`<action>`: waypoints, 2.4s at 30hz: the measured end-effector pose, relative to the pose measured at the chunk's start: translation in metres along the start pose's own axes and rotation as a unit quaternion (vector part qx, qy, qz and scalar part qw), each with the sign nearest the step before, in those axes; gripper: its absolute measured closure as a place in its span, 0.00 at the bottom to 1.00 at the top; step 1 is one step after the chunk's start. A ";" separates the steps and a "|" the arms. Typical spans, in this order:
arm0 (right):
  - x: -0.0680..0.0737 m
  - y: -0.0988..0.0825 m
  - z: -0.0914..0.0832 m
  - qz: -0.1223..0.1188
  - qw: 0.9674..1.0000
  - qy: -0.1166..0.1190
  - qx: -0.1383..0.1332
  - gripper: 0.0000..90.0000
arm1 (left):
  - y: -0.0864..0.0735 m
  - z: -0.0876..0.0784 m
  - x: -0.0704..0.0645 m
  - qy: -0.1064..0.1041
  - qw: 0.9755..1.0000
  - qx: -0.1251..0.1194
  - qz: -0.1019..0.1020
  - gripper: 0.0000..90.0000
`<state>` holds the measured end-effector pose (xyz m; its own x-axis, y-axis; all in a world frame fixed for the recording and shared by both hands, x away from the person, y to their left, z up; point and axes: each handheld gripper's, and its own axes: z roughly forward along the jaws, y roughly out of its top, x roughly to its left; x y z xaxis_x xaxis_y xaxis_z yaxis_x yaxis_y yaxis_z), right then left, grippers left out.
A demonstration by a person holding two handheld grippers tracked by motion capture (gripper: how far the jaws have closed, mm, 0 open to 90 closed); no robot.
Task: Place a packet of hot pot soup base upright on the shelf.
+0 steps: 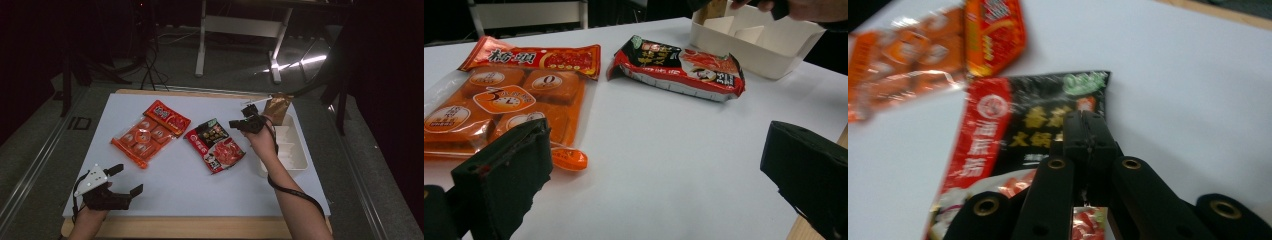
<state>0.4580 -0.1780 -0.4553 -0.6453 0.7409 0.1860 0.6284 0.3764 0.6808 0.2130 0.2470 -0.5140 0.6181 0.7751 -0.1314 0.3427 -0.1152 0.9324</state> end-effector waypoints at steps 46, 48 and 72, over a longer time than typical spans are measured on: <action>0.012 -0.037 0.040 -0.001 0.984 -0.025 0.175 1.00 | 0.000 0.001 0.000 -0.005 1.000 0.001 0.001 0.01; 0.015 -0.040 0.038 0.001 0.984 -0.017 0.175 1.00 | 0.000 0.001 0.000 -0.005 1.000 0.001 0.001 0.01; 0.059 -0.072 0.021 -0.042 0.983 0.045 0.171 1.00 | 0.001 0.004 0.000 -0.008 1.000 0.001 -0.001 0.01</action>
<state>0.3841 -0.1494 -0.5082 -0.7273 0.6530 0.2112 0.6705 0.6105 0.4216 0.2164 0.2446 -0.5148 0.6285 0.7652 -0.1395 0.3463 -0.1147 0.9311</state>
